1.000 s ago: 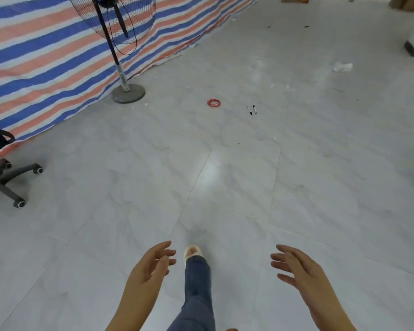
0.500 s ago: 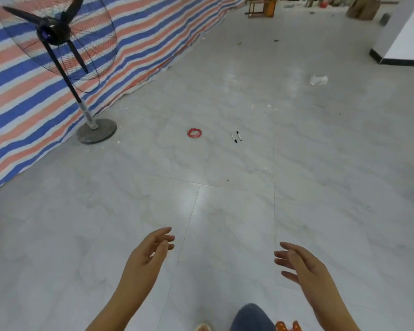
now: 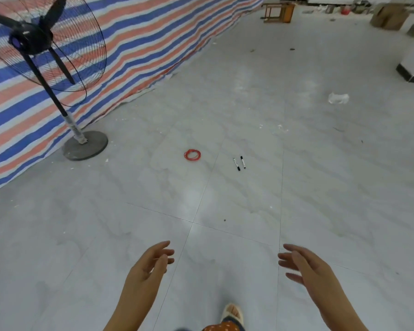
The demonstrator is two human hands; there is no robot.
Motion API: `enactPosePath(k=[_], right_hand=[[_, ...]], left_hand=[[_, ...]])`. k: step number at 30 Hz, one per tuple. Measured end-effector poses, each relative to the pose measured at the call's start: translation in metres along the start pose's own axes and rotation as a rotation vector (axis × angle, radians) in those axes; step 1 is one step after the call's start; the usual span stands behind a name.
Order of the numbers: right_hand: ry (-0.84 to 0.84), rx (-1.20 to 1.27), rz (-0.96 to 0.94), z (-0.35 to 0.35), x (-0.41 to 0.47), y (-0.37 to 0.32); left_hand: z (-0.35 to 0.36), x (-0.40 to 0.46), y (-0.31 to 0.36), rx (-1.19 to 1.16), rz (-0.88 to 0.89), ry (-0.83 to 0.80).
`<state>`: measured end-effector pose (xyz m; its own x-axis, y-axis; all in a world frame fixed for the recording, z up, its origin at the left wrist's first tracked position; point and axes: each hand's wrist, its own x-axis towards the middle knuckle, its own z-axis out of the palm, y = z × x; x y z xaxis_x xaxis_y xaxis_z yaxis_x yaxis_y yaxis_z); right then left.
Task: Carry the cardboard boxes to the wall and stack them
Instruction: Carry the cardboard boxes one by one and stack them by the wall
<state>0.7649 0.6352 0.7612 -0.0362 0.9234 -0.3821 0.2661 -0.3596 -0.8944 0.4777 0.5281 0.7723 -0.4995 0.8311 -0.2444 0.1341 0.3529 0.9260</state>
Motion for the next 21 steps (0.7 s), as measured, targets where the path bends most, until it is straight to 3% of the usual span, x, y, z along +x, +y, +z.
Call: enactPosePath(k=[6, 14, 21], right_hand=[[-0.023, -0.015, 0.004, -0.001, 0.112, -0.052], [-0.001, 0.001, 0.090, 0.052, 0.267, -0.097], [0.061, 0.000, 0.017, 0.106, 0.407, -0.200]], left_hand=[[0.043, 0.100, 0.038, 0.048, -0.016, -0.037], [0.055, 0.274, 0.064, 0.036, -0.088, -0.015], [0.040, 0.475, 0.142, 0.125, 0.035, -0.118]])
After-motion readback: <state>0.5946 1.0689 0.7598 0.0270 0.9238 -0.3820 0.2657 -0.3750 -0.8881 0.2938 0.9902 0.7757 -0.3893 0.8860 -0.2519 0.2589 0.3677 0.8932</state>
